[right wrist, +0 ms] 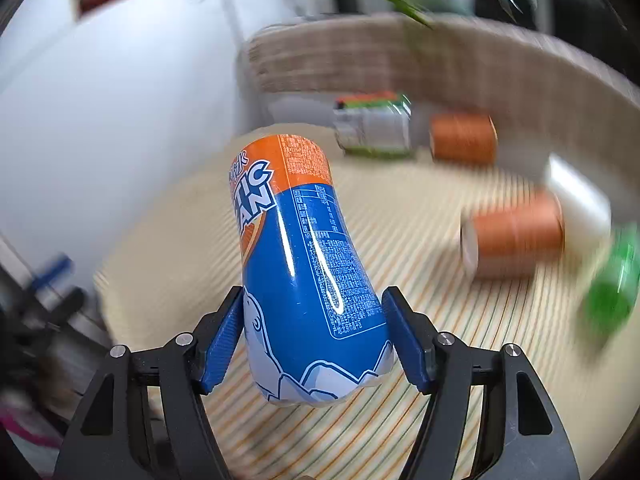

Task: Flip cup upright
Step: 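Carry the bottle with the right tool toward the left tool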

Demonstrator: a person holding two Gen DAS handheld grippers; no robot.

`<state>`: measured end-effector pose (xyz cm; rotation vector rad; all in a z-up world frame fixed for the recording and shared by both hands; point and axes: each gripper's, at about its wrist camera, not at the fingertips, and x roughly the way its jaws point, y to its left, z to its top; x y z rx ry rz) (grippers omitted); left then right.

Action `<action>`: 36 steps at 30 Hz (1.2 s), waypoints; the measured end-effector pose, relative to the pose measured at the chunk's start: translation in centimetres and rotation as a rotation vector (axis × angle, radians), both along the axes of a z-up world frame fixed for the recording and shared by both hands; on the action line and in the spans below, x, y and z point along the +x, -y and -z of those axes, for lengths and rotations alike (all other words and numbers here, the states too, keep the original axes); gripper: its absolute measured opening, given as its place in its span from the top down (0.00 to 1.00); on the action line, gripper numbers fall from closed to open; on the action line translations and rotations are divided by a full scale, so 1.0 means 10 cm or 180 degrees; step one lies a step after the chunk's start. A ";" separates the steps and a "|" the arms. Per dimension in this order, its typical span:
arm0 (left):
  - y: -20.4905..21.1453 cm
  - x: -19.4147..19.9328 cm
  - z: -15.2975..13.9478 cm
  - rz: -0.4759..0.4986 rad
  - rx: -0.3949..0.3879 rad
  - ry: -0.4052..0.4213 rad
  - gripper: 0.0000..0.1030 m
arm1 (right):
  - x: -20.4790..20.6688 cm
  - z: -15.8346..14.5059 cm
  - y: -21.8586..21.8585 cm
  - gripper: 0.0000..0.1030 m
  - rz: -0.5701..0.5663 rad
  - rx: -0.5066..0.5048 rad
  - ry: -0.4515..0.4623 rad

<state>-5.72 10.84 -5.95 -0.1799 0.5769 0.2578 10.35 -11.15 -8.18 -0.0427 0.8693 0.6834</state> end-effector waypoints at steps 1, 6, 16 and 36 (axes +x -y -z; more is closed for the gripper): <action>0.02 0.03 0.00 0.0035 -0.0010 0.0001 0.00 | -0.04 0.02 0.06 0.33 0.0093 0.0096 -0.0078; 0.17 0.15 0.01 0.0177 -0.0058 -0.0009 0.00 | -0.16 0.14 0.42 0.33 0.0704 0.0626 -0.0460; 0.36 0.30 0.02 0.0437 -0.0393 -0.0024 0.00 | -0.10 0.44 0.70 0.32 0.1403 0.1302 -0.1114; 0.46 0.72 0.05 0.0849 -0.1093 -0.0343 0.00 | -0.13 0.38 0.87 0.21 0.1293 0.1361 -0.1034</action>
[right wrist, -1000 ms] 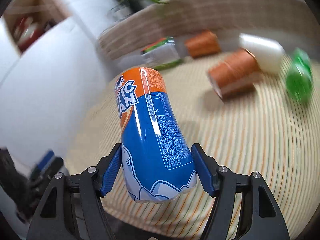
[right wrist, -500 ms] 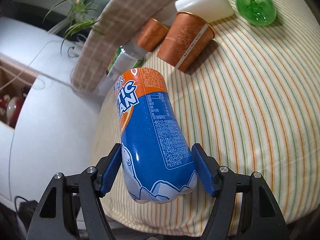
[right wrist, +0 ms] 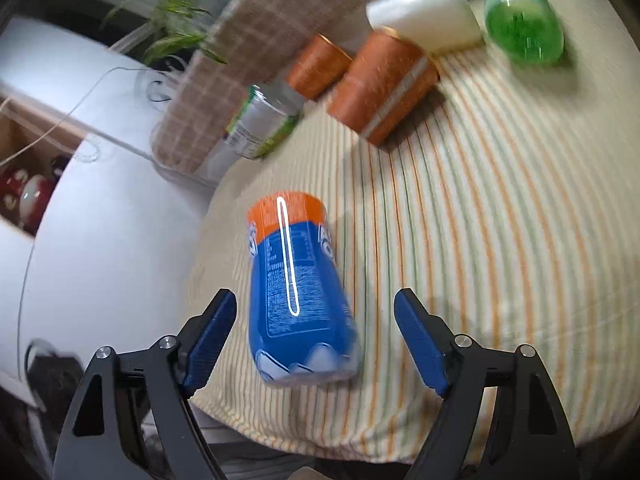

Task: Flip cup upright
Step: 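Carry the bottle with the right tool toward the left tool, then grasp the bottle with the left tool while the right tool releases it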

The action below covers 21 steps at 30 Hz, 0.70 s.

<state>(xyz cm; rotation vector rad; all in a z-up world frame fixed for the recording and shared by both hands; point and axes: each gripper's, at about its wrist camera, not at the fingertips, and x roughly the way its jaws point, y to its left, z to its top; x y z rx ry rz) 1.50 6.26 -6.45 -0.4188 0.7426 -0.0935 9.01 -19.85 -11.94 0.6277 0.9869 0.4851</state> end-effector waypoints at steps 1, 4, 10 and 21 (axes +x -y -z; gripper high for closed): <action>0.00 0.04 0.00 0.0038 -0.0052 -0.0015 0.00 | -0.05 -0.07 0.04 0.21 -0.0023 -0.0074 0.0127; 0.00 0.22 0.01 0.0222 -0.0375 -0.0126 0.04 | -0.23 -0.25 0.18 0.21 -0.0032 -0.0372 0.0477; 0.04 0.65 0.14 0.0492 -0.1059 -0.0455 0.07 | -0.66 -0.41 0.55 0.21 0.0253 -0.1030 0.0923; 0.24 1.13 0.55 0.0582 -0.1501 -0.0951 0.20 | -0.85 -0.28 1.04 0.21 0.0630 -0.1130 0.0751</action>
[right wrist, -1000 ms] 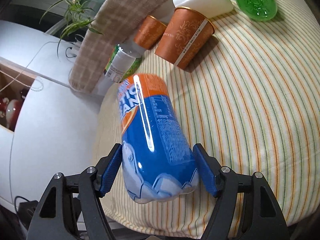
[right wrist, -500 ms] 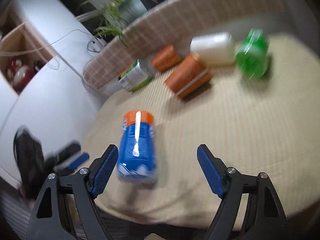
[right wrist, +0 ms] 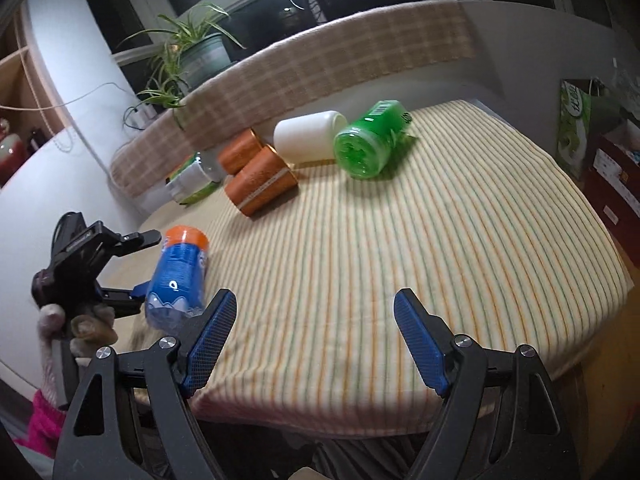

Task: Flip cup upright
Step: 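Grasp the bottle with the left tool while the right tool releases it, then rotate the held bottle with the left tool so its cap points down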

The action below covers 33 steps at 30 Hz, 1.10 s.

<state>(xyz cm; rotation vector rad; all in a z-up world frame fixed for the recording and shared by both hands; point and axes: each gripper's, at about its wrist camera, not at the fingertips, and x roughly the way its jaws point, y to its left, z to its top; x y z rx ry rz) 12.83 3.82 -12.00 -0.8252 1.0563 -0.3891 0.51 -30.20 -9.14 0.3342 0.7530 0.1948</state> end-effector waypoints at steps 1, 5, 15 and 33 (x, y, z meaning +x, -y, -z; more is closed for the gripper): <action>0.01 0.02 0.02 -0.0006 0.0007 -0.0016 0.20 | 0.01 0.01 0.01 0.21 0.0003 0.0004 -0.0007; 0.04 0.07 0.10 0.0032 0.0018 -0.0064 0.20 | 0.04 0.03 -0.01 0.21 -0.0009 0.0025 -0.0031; 0.09 0.12 0.18 0.0110 0.0026 -0.0082 0.38 | 0.05 0.06 -0.02 0.21 -0.0003 0.0032 -0.0053; 0.30 -0.07 -0.36 0.0193 0.0859 0.0630 0.39 | 0.06 0.05 -0.08 0.21 0.0010 0.0032 -0.0060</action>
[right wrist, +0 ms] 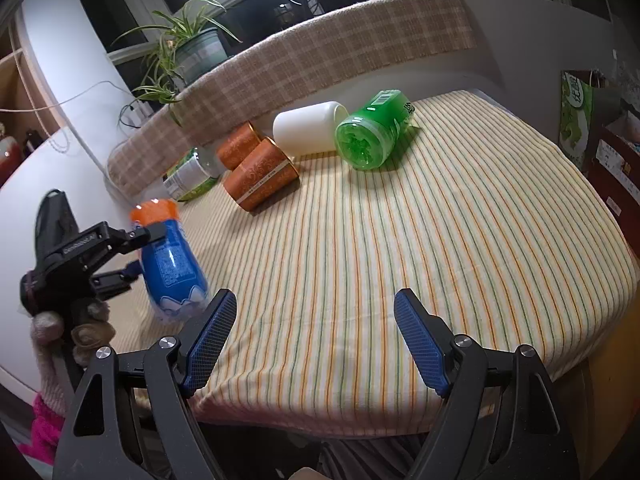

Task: Flip cup upright
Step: 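Rotate the held bottle with the left tool so its cap points down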

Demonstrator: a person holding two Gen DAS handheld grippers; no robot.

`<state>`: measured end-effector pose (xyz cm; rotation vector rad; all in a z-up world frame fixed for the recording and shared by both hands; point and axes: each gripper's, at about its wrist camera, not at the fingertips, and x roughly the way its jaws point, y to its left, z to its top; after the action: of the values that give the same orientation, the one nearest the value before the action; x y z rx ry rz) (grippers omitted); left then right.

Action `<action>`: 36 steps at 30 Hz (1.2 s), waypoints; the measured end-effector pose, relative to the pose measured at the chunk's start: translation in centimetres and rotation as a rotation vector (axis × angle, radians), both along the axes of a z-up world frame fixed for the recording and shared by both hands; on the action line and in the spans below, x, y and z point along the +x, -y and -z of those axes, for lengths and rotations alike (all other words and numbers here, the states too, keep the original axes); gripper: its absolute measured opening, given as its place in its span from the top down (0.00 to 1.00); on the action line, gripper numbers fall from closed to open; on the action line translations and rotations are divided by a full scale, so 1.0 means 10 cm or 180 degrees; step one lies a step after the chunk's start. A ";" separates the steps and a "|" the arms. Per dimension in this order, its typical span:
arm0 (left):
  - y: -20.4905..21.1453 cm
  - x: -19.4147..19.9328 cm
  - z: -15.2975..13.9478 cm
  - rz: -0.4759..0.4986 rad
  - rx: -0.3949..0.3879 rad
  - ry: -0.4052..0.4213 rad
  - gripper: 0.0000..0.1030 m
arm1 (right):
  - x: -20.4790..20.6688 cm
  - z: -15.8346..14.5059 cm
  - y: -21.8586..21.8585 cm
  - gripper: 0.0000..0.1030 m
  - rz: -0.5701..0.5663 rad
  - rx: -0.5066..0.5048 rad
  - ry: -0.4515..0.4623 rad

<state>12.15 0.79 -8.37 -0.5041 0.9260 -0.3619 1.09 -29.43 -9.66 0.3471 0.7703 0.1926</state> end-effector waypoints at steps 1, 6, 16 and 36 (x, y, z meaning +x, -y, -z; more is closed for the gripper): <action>0.03 -0.02 -0.04 0.0009 0.0075 0.0056 0.39 | 0.00 0.00 0.00 0.21 0.0001 -0.0007 0.0004; 0.17 -0.11 -0.23 0.0060 0.0399 0.0339 0.40 | -0.01 -0.02 0.00 0.21 0.0006 -0.0016 0.0017; 0.33 -0.17 -0.35 0.0071 0.0763 0.0597 0.40 | -0.01 -0.02 0.03 0.21 0.0034 -0.0026 0.0027; 0.69 -0.22 -0.27 0.0272 0.1173 0.0730 0.40 | 0.00 -0.05 0.04 0.21 0.0066 -0.0059 0.0046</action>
<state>9.91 -6.12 -5.70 -0.0825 0.7696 -0.3097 1.07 -29.79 -9.19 0.3356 0.7536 0.1683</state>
